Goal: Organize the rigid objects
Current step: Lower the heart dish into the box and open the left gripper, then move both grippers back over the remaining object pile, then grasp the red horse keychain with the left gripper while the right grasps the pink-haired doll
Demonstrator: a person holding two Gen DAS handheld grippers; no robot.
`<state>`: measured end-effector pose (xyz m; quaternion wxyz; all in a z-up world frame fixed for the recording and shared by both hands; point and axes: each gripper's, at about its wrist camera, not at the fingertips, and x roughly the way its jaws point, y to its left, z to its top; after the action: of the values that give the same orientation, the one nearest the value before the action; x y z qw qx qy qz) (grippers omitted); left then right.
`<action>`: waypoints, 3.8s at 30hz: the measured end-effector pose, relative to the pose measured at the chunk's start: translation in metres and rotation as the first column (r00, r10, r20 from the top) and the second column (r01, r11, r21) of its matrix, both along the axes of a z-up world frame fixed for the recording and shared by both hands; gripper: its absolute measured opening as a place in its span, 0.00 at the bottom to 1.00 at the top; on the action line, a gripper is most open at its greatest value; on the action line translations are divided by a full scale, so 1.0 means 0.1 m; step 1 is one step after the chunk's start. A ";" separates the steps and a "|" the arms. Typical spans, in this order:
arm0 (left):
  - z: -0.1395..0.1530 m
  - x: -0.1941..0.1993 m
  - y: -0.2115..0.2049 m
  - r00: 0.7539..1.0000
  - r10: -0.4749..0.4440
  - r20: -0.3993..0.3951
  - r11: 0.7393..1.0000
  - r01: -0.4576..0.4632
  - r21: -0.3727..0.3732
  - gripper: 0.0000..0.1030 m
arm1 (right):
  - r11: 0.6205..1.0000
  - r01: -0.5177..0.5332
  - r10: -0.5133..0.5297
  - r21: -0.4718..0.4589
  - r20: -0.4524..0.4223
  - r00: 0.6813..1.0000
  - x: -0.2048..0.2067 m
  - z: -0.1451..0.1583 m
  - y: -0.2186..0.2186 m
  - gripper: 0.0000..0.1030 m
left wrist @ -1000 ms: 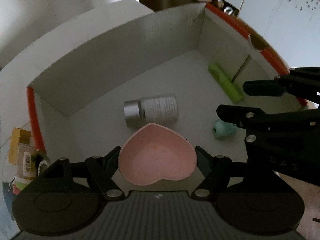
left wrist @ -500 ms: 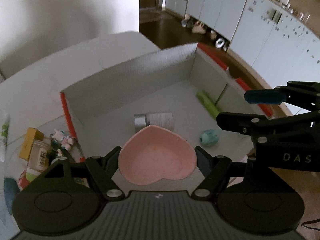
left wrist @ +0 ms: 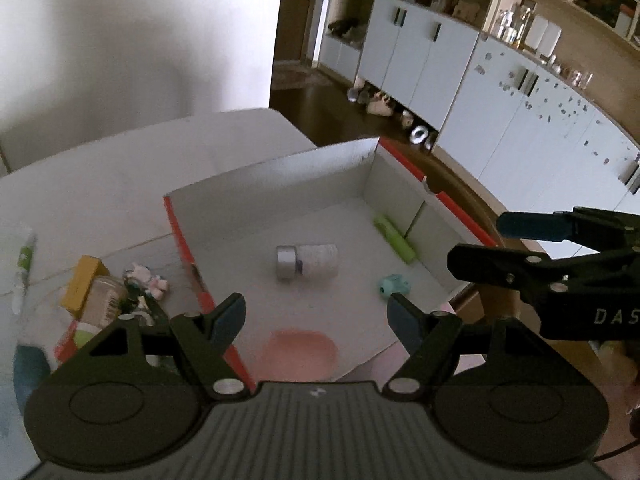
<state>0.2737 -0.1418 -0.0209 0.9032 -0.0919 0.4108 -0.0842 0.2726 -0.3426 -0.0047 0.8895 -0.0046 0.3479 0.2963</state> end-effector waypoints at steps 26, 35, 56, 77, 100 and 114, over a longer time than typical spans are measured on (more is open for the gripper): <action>-0.08 -0.97 1.18 0.990 0.025 0.139 1.000 -0.023 -0.012 0.82 | 0.990 0.110 -0.112 0.083 0.020 0.993 -1.11 -0.06 0.85 0.99; -0.23 -1.19 1.63 0.987 0.043 0.154 0.999 -0.042 -0.014 0.82 | 0.993 0.104 -0.105 0.049 0.013 0.994 -1.37 -0.14 1.23 0.99; -1.10 -1.00 2.18 0.984 0.177 -0.010 0.984 -0.177 -0.008 0.82 | 0.980 -0.166 0.167 -0.107 0.001 0.986 -1.39 -0.71 2.04 0.96; -1.65 -0.51 2.14 0.974 0.224 -0.022 0.973 -0.223 0.051 0.81 | 0.957 -0.260 0.254 -0.130 -0.058 0.965 -0.93 -1.30 2.64 0.74; -1.67 -0.48 1.95 0.983 0.180 0.041 0.972 -0.184 0.149 0.54 | 0.964 -0.217 0.215 -0.152 -0.028 0.976 -0.84 -1.41 2.79 0.45; -1.55 -0.73 2.02 0.983 0.184 0.019 0.979 -0.185 0.084 0.53 | 0.973 -0.178 0.174 -0.149 -0.037 0.984 -1.06 -1.17 2.52 0.39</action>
<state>0.2009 0.0604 -0.1758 0.9124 -0.0905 0.3988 0.0172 0.1662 -0.0910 -0.1216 0.8525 -0.0995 0.3782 0.3468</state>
